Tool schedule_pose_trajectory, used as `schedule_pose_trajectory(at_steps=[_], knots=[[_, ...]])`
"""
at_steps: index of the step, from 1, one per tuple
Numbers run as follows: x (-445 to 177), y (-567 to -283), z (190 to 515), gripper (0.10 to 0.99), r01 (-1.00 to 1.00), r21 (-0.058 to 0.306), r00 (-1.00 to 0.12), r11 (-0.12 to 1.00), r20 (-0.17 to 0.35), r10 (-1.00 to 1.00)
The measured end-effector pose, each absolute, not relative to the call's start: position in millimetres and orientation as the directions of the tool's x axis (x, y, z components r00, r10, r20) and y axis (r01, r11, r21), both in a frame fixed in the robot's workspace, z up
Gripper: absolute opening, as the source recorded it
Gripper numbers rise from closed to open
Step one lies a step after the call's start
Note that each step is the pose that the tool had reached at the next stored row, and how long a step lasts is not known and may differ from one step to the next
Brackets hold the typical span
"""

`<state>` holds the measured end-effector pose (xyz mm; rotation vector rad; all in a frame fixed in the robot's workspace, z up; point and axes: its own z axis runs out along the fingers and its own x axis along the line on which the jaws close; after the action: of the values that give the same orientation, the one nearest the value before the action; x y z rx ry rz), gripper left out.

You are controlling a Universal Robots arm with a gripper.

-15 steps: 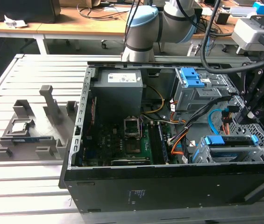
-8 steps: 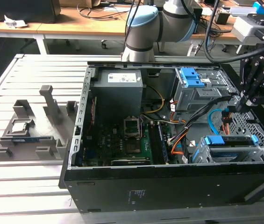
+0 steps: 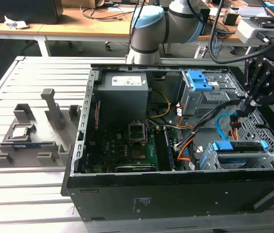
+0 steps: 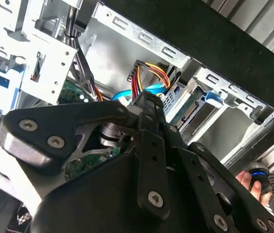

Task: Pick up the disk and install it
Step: 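Insert the first disk wire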

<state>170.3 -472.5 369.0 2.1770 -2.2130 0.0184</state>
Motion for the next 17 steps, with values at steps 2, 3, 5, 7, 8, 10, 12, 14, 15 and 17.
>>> schedule_pose_trajectory(at_steps=[2, 3, 5, 7, 8, 10, 12, 14, 15, 17], knots=[[170, -472, 369, 0.294, -1.0, 0.018, -0.016, 0.017, 0.037, -0.999], [170, -472, 369, 0.361, -1.0, 0.018, -0.016, 0.017, 0.037, -0.999], [169, -470, 365, 0.361, -1.0, 0.017, -0.016, 0.017, 0.044, -0.999], [168, -468, 362, 0.361, -1.0, 0.017, -0.016, 0.017, 0.048, -0.999], [168, -468, 360, 0.361, -1.0, 0.017, -0.016, 0.017, 0.051, -0.999], [168, -468, 356, 0.361, -1.0, 0.017, -0.016, 0.017, 0.06, -0.998], [168, -468, 353, 0.361, -1.0, 0.017, -0.016, 0.017, 0.064, -0.998], [168, -468, 353, 0.361, -1.0, 0.017, -0.016, 0.017, 0.065, -0.998], [168, -468, 353, 0.361, -1.0, 0.017, -0.016, 0.017, 0.066, -0.998], [168, -468, 353, 0.345, -1.0, 0.017, -0.016, 0.017, 0.068, -0.998]])
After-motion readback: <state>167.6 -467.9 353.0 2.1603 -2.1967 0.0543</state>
